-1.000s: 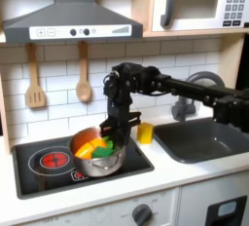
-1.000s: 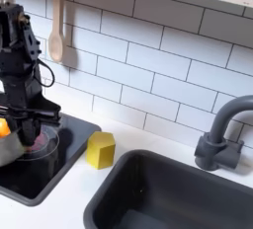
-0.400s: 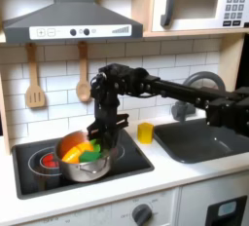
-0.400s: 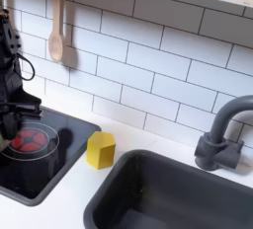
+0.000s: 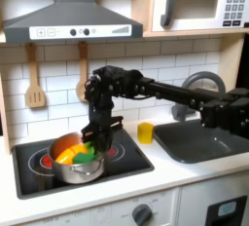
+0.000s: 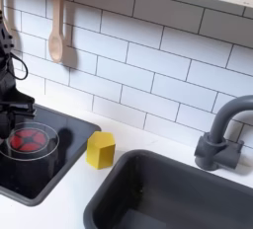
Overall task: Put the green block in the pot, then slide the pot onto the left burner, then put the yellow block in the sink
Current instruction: 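Slide the pot onto the left burner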
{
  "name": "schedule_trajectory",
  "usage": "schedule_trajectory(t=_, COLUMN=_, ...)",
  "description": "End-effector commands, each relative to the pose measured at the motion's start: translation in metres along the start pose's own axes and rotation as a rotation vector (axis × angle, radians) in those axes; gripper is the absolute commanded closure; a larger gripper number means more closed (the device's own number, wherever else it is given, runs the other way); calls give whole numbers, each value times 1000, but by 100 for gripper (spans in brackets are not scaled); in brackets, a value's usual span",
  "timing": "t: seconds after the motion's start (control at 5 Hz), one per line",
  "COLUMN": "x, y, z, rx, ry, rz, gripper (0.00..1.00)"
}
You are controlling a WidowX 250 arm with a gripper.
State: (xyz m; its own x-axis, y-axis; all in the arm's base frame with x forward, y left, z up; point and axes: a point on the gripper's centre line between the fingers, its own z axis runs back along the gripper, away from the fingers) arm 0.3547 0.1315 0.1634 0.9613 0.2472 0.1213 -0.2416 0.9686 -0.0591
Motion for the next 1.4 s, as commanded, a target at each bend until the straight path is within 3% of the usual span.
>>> schedule_trajectory(t=0.0, x=11, y=6, z=1, rx=2, ry=-2, rz=10, gripper=100)
schedule_trajectory(t=0.4, x=27, y=12, z=6, rx=6, ry=-14, rz=18, gripper=100)
schedule_trajectory(t=1.2, x=29, y=28, z=2, rx=15, ry=-2, rz=36, gripper=100)
